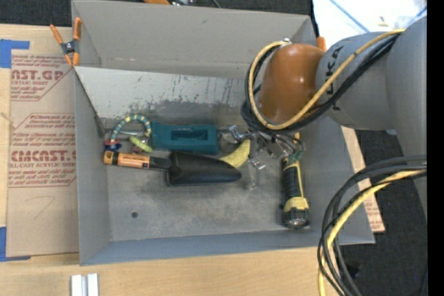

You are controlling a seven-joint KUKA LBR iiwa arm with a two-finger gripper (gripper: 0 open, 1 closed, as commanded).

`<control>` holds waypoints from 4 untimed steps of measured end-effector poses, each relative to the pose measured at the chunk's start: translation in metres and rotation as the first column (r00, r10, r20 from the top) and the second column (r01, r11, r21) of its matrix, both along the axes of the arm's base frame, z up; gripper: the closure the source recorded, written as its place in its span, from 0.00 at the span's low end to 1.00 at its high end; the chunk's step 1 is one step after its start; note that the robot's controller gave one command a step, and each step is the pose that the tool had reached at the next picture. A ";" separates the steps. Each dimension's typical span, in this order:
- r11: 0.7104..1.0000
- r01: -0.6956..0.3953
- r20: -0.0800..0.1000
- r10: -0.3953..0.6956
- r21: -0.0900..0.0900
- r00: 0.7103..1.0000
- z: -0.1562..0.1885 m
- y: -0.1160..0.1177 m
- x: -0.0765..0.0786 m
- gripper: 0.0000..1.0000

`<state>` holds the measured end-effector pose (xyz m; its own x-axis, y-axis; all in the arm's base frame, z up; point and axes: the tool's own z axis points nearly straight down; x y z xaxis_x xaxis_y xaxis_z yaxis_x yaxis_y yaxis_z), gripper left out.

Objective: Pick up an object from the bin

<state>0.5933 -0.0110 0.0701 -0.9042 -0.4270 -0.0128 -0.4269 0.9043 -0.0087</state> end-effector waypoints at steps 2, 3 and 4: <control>1.000 0.023 0.000 -0.023 0.003 1.000 0.001 -0.014 -0.001 1.00; 1.000 0.023 -0.005 -0.023 0.003 1.000 0.029 -0.013 -0.003 1.00; 1.000 0.022 -0.004 -0.022 0.003 1.000 0.062 -0.012 -0.003 1.00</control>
Offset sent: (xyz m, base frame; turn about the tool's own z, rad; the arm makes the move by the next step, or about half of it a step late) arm 0.0000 0.0000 0.0000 0.0000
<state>0.5902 -0.0235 0.1319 -0.9136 -0.4066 -0.0103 -0.4066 0.9136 -0.0038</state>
